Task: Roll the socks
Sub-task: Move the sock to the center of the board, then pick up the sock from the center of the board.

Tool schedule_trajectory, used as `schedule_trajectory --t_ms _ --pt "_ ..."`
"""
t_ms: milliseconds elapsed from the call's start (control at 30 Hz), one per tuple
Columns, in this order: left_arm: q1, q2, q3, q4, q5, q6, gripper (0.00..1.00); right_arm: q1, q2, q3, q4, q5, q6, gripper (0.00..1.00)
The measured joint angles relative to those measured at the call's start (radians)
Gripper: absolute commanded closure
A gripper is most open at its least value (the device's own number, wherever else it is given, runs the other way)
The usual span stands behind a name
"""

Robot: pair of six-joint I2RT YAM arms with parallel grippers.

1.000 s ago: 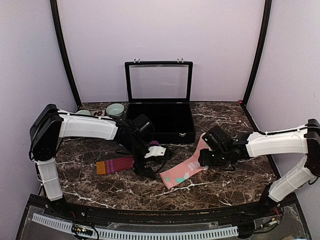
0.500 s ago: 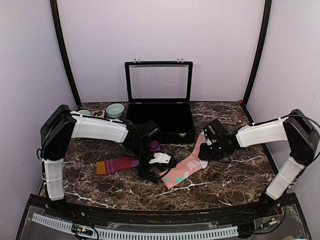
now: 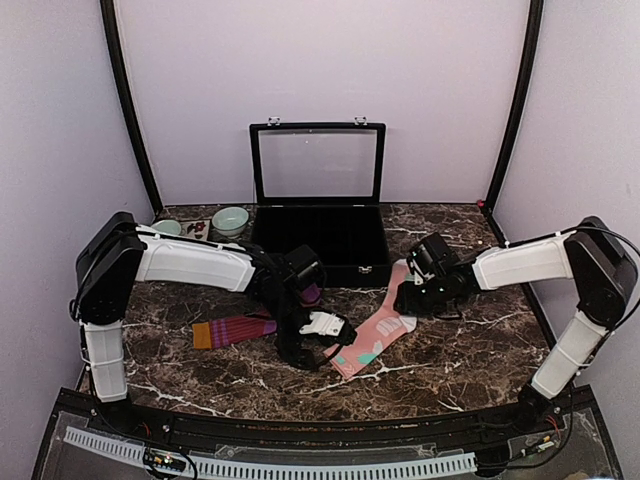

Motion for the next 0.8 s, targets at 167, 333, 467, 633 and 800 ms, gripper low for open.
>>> schedule_trajectory --t_ms 167,333,467,633,800 --pt "0.0 -0.003 0.0 -0.004 -0.023 0.015 0.32 0.018 -0.126 -0.016 -0.016 0.009 -0.029 0.28" --pt "0.01 -0.054 -0.025 -0.069 -0.066 0.05 0.32 0.292 -0.277 0.0 -0.026 0.174 -0.066 0.3" --pt "0.076 -0.111 -0.05 -0.125 -0.029 0.039 0.32 0.575 -0.244 0.006 -0.045 0.321 -0.04 0.29" --pt "0.281 -0.137 -0.075 -0.128 0.056 -0.028 0.32 0.781 -0.1 0.02 -0.079 0.419 0.006 0.31" --pt "0.381 -0.22 -0.202 -0.105 0.076 -0.079 0.32 0.848 0.048 0.084 -0.08 0.451 0.003 0.35"
